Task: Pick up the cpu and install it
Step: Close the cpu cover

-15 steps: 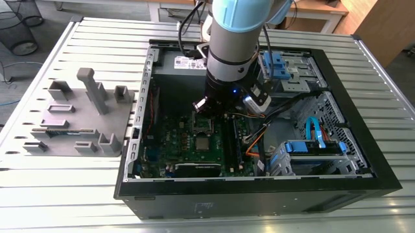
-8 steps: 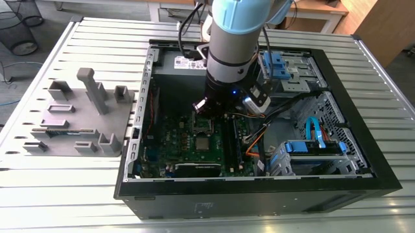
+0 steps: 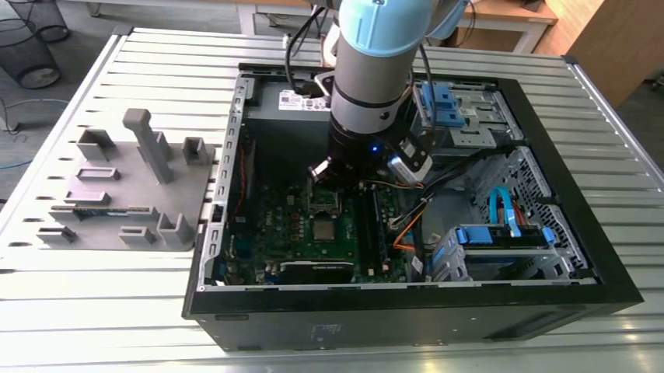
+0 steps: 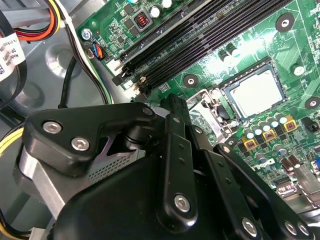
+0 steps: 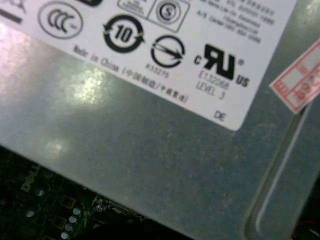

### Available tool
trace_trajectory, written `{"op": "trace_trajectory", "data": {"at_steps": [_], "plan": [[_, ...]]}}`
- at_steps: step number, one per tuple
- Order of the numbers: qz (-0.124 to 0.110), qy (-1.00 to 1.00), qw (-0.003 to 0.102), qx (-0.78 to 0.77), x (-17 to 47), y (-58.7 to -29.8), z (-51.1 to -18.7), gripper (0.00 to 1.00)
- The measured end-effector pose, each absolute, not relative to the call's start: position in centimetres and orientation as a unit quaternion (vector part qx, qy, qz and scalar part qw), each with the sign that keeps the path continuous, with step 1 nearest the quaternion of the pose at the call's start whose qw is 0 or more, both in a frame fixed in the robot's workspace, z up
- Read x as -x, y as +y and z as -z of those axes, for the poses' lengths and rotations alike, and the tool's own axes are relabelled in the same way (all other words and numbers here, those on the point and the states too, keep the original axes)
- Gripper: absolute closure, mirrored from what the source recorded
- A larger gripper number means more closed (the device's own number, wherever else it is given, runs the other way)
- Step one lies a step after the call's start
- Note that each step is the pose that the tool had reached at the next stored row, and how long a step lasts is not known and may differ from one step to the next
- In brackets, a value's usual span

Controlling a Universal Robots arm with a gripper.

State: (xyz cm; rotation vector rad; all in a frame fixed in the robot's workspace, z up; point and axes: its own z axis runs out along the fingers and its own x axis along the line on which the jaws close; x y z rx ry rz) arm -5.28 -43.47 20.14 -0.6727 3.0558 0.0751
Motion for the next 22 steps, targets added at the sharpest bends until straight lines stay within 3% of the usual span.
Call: {"op": "trace_trajectory", "data": {"at_steps": [22], "plan": [[-0.024, 0.976, 0.008, 0.215, 5.6, -43.9, -21.3, 0.89]]}}
